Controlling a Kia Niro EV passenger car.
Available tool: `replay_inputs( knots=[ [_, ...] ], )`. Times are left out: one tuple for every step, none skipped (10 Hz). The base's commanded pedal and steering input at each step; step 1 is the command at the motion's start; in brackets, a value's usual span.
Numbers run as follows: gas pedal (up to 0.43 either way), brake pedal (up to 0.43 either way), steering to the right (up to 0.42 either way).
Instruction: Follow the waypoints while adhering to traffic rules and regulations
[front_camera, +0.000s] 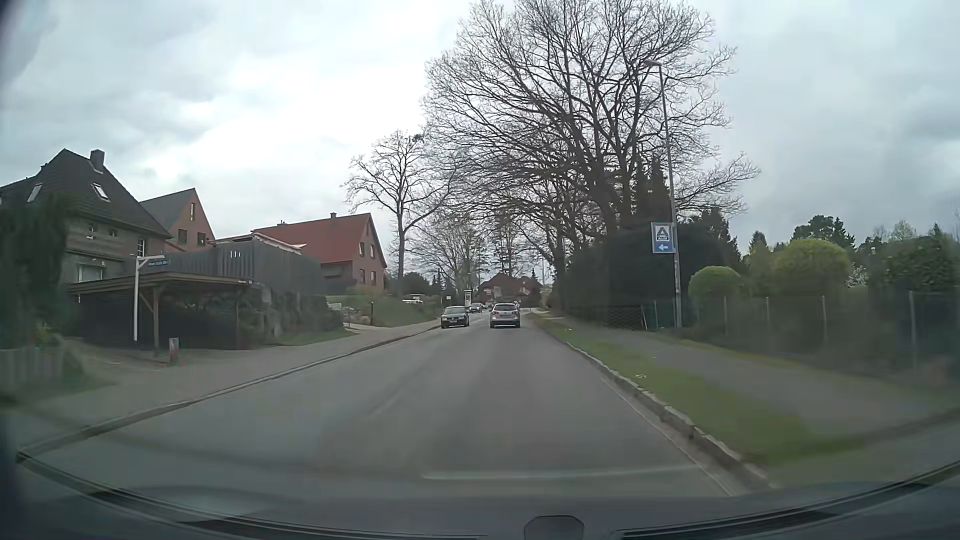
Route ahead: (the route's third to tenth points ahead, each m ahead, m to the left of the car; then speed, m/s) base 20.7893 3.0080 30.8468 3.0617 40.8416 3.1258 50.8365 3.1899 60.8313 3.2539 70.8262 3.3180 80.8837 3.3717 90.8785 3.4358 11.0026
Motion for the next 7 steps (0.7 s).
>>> replay_inputs(
  knots=[
    [0.220,0.000,-0.003],
    [0.220,0.000,-0.003],
    [0.220,0.000,-0.003],
    [0.220,0.000,-0.002],
    [0.220,0.000,-0.002],
    [0.220,0.000,-0.002],
    [0.220,0.000,-0.003]
  ],
)
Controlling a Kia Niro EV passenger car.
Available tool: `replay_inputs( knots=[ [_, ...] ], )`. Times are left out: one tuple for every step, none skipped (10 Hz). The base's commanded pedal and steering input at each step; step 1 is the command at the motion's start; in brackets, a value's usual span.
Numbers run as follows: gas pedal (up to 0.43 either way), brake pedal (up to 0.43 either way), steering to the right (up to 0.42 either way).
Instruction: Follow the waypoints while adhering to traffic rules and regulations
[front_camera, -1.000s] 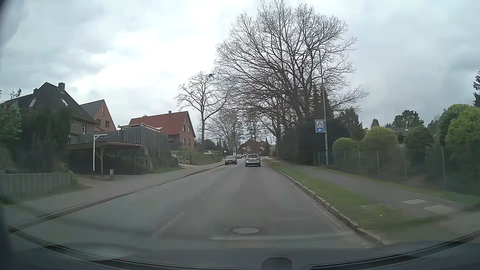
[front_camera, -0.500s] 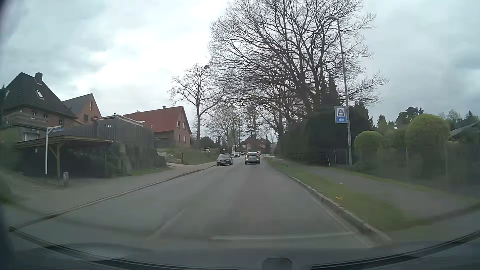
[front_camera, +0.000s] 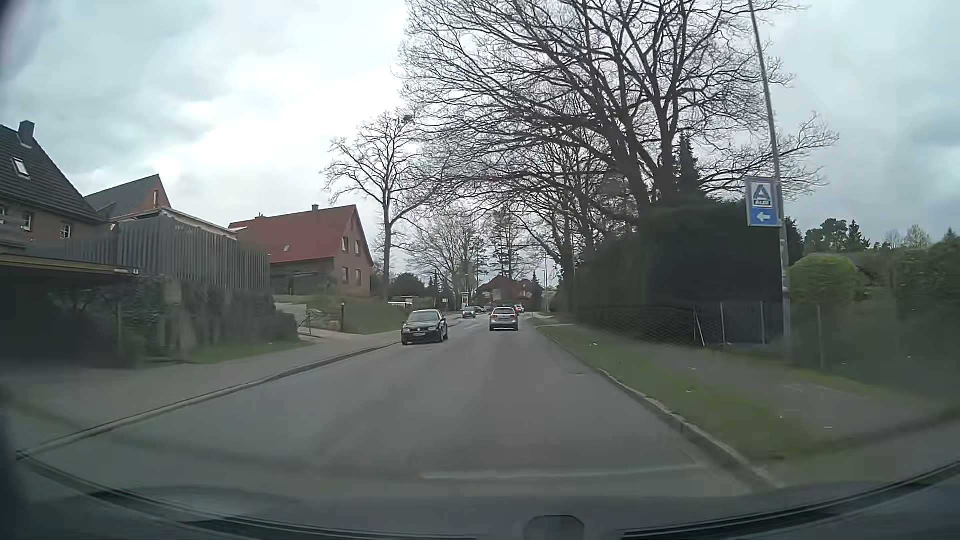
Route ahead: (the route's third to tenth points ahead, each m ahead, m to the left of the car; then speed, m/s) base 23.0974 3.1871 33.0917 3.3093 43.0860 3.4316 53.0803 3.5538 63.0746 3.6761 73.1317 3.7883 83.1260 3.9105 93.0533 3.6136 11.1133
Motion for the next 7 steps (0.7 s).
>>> replay_inputs(
  knots=[
    [0.209,0.000,-0.003],
    [0.209,0.000,-0.003],
    [0.209,0.000,-0.003],
    [0.209,0.000,-0.003],
    [0.209,0.000,-0.003],
    [0.209,0.000,-0.003],
    [0.209,0.000,-0.003]
  ],
)
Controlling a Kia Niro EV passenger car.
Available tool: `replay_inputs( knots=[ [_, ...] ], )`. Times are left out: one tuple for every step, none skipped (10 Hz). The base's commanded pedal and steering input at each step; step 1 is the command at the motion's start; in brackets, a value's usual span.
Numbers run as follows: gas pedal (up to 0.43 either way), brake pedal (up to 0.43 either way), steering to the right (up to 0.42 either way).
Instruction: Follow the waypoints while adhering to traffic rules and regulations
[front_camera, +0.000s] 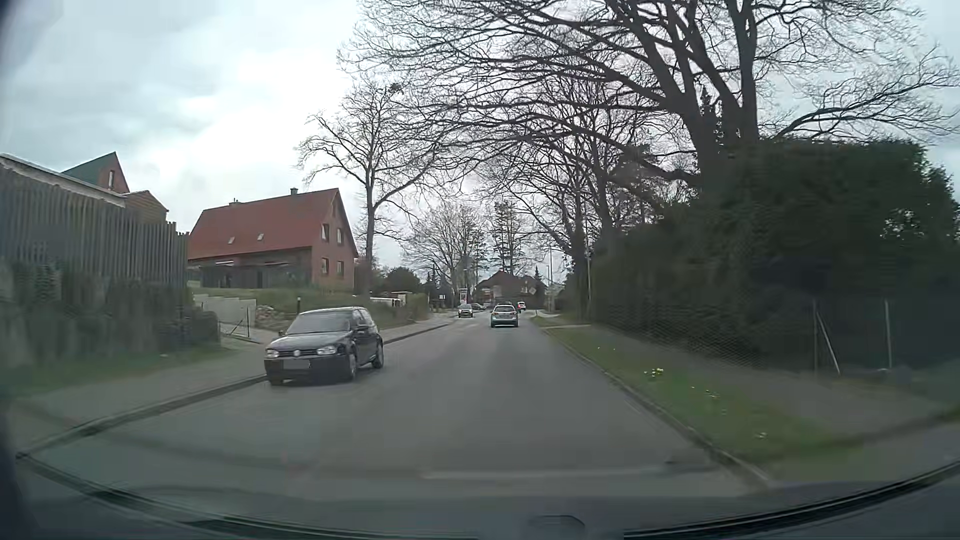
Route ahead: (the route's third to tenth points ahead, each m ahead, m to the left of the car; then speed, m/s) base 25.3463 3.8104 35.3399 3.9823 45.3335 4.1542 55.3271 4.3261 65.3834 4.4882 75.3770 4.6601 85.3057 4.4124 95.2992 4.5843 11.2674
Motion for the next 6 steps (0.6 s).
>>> replay_inputs(
  knots=[
    [0.209,0.000,-0.003],
    [0.209,0.000,-0.003],
    [0.209,0.000,-0.003],
    [0.209,0.000,-0.003],
    [0.209,0.000,-0.003],
    [0.209,0.000,-0.003]
  ],
)
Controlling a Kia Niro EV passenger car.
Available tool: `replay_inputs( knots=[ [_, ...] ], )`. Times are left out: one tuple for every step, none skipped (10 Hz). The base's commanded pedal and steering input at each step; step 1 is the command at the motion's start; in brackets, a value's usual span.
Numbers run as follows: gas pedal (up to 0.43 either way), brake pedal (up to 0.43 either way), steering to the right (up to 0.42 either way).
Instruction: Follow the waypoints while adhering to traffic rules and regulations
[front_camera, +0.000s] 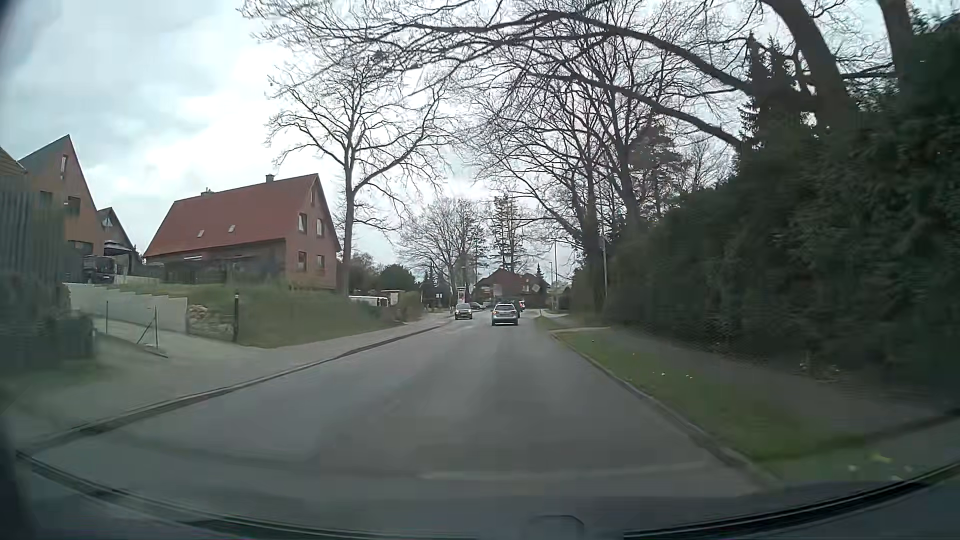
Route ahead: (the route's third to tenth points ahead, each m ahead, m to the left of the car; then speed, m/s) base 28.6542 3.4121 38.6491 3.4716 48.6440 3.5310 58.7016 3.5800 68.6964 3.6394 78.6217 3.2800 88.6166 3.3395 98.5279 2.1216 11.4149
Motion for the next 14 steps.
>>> replay_inputs(
  knots=[
    [0.209,0.000,-0.003],
    [0.209,0.000,-0.003],
    [0.209,0.000,-0.003],
    [0.197,0.000,-0.003],
    [0.197,0.000,-0.003],
    [0.197,0.000,-0.003],
    [0.197,0.000,-0.001],
    [0.197,0.000,0.001],
    [0.197,0.000,0.001],
    [0.197,0.000,0.002],
    [0.197,0.000,0.002],
    [0.197,0.000,0.001],
    [0.197,0.000,0.001],
    [0.197,0.000,0.000]
  ],
)
